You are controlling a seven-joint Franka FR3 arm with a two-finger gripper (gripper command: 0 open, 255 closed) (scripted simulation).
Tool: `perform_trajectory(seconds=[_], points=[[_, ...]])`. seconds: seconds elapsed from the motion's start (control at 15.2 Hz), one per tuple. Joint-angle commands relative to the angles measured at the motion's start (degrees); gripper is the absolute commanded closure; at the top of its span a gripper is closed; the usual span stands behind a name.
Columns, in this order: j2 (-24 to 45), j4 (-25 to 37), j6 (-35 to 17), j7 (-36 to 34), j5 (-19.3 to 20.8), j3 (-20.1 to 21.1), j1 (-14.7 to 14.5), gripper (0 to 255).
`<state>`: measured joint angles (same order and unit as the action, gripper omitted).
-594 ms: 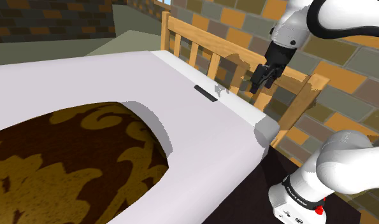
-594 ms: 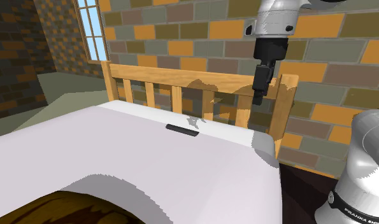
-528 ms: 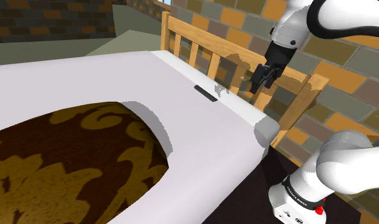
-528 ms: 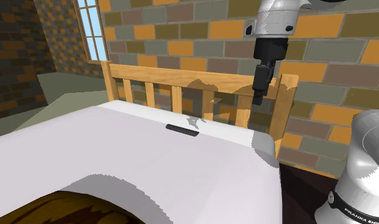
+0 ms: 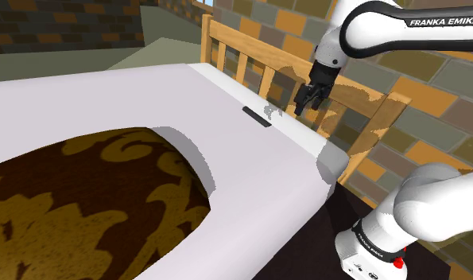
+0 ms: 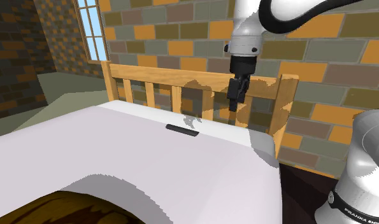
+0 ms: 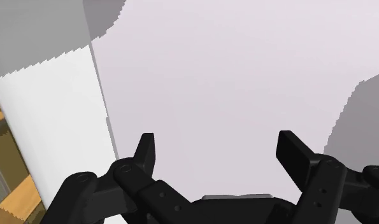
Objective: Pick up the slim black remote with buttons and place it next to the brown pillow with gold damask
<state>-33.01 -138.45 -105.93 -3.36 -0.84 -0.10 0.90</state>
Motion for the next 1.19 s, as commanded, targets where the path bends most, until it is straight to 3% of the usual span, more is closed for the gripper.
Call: perform_trajectory(seconds=[0.0, 0.59, 1.12], points=[[4.3, 1.3, -3.0, 1.4, 0.3, -1.1, 0.5, 0], [23.7, 10.3, -12.9, 7.6, -0.9, -5.2, 1.8, 0], [41.6, 23.4, -17.0, 13.3, -4.5, -7.2, 3.5, 0]])
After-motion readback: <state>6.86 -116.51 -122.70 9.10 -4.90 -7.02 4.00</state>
